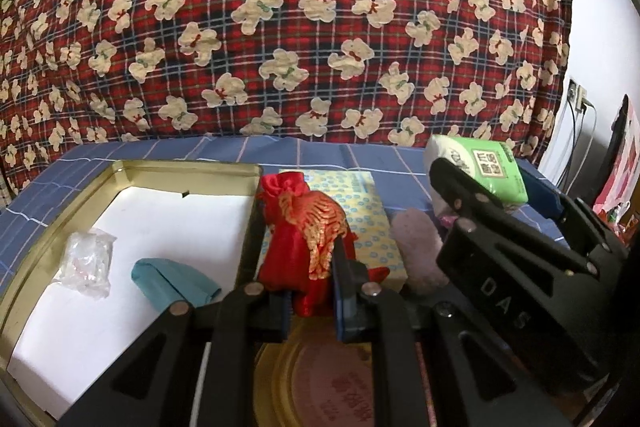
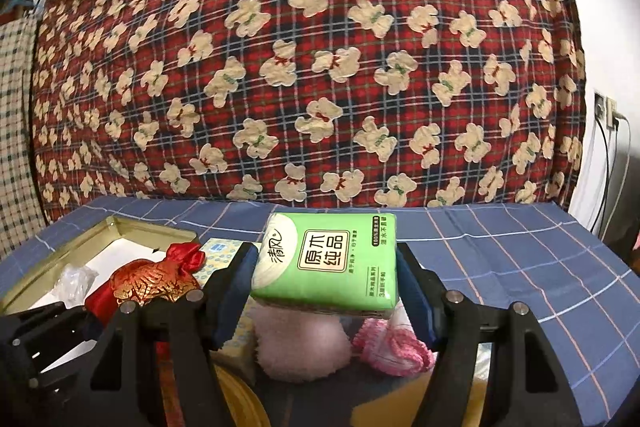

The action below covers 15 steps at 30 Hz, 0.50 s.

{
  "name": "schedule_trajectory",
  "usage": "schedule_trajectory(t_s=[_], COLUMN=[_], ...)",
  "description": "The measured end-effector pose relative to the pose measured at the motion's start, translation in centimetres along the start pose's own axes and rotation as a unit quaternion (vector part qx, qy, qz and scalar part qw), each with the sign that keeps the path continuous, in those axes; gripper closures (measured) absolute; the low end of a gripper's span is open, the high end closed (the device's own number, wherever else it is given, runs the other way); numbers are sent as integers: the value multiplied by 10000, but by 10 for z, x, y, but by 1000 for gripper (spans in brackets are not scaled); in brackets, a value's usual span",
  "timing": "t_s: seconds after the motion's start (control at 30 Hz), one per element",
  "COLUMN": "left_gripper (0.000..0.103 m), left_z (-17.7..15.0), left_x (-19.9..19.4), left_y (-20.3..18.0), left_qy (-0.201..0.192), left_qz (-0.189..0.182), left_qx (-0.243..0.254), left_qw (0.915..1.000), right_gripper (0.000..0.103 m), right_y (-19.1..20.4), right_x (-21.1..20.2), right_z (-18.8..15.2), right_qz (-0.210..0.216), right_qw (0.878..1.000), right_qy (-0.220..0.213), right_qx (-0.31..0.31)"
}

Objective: Organize soft objects
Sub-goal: 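Carry the red pouch in the left gripper while the right gripper carries the green pack over the tray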

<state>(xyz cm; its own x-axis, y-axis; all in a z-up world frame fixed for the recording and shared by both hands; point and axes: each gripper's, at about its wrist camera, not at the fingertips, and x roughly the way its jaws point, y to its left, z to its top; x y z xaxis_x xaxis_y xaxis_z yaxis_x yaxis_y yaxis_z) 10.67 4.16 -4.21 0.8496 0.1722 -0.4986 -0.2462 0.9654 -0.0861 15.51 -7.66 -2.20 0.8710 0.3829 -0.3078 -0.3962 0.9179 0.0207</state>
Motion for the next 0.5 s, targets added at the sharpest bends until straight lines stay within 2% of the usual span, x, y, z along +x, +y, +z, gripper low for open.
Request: schedule_trajectory(t_s=[0.5], left_gripper=[90], left_z=[-1], left_x=[-7], left_y=[15], left_qy=[-170], left_qz=[220], left_qx=[-315], left_qw=[9991], right_gripper=[33], right_y=[2], right_x=[2], right_z=[0], right_qz=[217], right_qw=[9998], right_qy=[-6], right_qx=[-7])
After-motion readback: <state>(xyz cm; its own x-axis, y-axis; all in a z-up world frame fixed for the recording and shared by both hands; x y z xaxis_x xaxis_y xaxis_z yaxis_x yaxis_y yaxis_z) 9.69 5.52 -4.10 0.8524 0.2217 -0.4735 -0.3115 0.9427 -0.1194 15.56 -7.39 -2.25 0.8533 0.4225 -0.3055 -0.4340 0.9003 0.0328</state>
